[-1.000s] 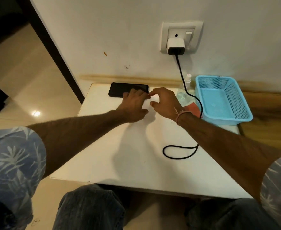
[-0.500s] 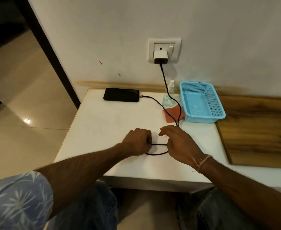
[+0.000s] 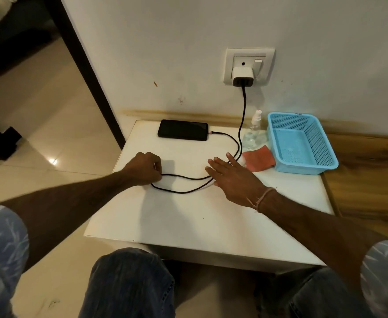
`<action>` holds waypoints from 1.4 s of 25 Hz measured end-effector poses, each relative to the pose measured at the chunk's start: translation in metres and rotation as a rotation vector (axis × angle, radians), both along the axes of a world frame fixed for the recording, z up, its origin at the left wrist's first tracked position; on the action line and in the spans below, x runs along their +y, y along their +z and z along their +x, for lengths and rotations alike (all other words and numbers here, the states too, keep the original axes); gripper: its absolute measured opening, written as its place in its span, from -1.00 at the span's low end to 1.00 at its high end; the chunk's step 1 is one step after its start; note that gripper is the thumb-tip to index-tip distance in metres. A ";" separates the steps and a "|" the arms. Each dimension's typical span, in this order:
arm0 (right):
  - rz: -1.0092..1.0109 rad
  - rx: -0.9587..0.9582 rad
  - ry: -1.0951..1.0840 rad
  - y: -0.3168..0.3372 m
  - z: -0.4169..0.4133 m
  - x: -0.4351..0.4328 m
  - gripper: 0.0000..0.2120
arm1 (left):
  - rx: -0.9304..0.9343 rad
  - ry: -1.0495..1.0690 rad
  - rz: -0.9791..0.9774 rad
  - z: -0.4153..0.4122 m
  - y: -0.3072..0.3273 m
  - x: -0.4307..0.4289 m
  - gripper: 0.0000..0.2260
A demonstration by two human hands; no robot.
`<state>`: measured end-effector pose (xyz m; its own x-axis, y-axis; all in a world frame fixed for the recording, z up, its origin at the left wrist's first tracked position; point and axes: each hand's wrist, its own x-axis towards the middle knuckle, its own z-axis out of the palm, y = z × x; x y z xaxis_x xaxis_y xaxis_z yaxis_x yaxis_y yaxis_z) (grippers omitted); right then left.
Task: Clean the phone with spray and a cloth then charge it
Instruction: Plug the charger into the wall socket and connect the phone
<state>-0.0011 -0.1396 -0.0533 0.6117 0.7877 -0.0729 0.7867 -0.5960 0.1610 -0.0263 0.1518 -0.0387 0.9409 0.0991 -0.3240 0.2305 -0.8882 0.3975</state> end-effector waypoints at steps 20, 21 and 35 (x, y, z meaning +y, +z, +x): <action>0.257 -0.144 -0.109 -0.012 0.072 0.067 -0.78 | -0.423 -0.507 0.173 0.031 -0.019 0.032 -0.67; 0.251 -0.163 -0.088 -0.012 0.072 0.067 -0.78 | -0.443 -0.512 0.195 0.032 -0.021 0.031 -0.70; 0.215 -0.230 -0.157 -0.013 0.106 0.073 -0.74 | -0.525 -0.146 0.190 0.078 -0.029 0.015 -0.83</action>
